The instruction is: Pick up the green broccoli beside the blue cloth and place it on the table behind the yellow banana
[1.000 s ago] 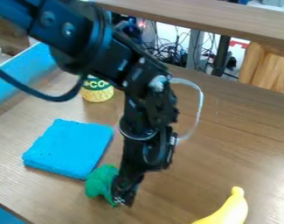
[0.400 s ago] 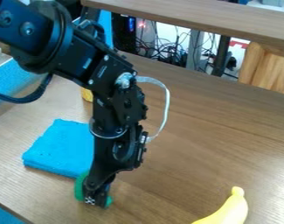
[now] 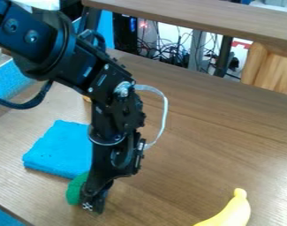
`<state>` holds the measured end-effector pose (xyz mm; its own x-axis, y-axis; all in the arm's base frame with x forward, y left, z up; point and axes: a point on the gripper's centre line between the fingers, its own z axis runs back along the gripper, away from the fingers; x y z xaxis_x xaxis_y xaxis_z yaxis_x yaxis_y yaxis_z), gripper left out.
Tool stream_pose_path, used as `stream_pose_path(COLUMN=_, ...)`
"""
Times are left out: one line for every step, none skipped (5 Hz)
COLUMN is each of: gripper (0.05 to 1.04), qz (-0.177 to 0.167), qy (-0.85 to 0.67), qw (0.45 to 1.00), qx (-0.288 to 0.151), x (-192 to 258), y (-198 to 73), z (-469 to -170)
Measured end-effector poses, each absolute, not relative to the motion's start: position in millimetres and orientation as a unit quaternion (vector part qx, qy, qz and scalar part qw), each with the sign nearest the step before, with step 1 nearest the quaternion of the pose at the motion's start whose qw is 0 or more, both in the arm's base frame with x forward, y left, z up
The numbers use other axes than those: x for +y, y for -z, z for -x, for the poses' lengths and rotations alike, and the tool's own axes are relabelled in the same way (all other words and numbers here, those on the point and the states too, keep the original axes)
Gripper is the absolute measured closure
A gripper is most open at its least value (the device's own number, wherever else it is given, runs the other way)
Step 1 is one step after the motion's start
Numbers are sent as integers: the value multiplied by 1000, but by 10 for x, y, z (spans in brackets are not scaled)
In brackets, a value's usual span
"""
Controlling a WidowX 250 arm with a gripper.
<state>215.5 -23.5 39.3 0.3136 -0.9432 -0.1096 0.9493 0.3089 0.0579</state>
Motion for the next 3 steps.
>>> stream_pose_path(gripper=134, qz=-54, qy=588, qw=806, qx=37, x=-213, y=-341, z=-2132)
stream_pose_path(gripper=368, qz=-51, qy=582, qw=810, qx=45, x=-164, y=-291, z=-2114)
stream_pose_path(gripper=666, qz=-52, qy=586, qw=807, qx=57, x=-138, y=-258, z=-2100)
